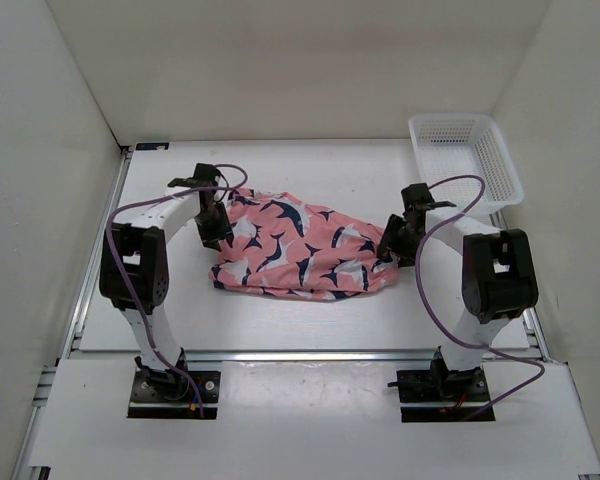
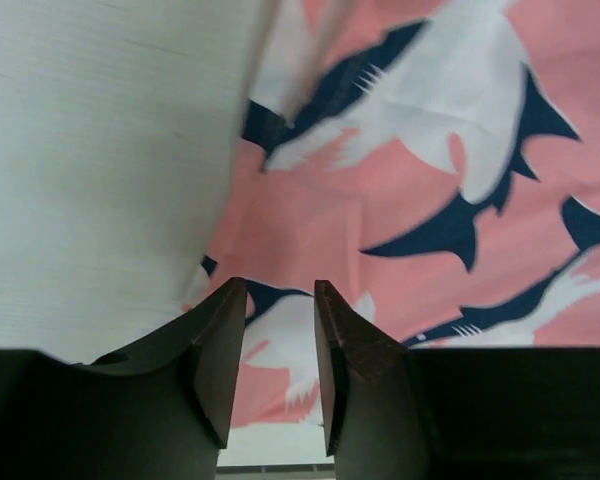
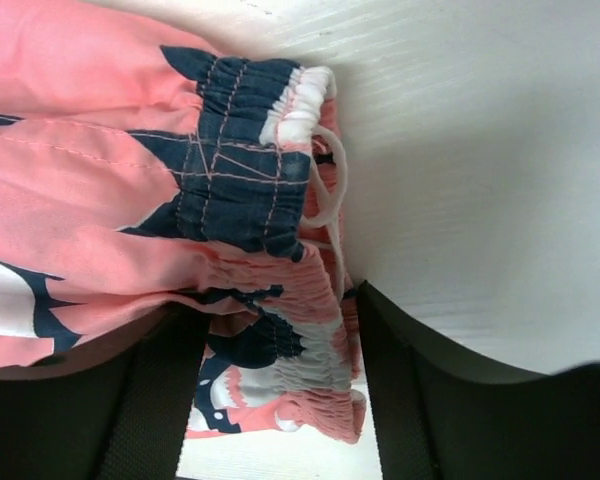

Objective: Fold and stack the shorts
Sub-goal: Fold the shorts

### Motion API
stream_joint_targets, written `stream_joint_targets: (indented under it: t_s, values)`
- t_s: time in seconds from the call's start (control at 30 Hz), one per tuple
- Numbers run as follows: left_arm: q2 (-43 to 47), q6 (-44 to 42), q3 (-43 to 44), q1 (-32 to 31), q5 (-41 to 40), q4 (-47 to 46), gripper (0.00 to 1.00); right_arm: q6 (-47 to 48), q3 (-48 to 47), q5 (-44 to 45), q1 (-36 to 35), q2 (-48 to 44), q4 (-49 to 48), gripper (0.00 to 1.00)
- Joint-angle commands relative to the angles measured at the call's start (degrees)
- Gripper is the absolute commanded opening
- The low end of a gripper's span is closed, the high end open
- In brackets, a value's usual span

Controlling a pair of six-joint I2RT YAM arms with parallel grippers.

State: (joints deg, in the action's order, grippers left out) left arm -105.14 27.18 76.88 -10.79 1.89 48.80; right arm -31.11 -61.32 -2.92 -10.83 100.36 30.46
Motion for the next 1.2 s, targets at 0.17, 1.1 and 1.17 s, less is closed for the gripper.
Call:
stream_joint_targets:
  t_s: [0.17, 1.1, 1.17]
  values:
    - [-3.74, -3.54, 2.66, 7.53, 3.81, -1.94, 0.59, -1.49, 1.65, -2.53, -0.51, 4.14, -3.56, 0.42]
    - [-3.49, 5.68, -3.32, -8.36, 8.13, -6.08, 0.11, 8.0, -24.97, 8.1, -1.12, -7.98, 15.77, 0.0]
    - [-3.49, 6.31, -1.66, -11.6, 8.13, -6.08, 0.11, 8.61, -26.74, 8.1, -1.73, -7.46, 16.39, 0.0]
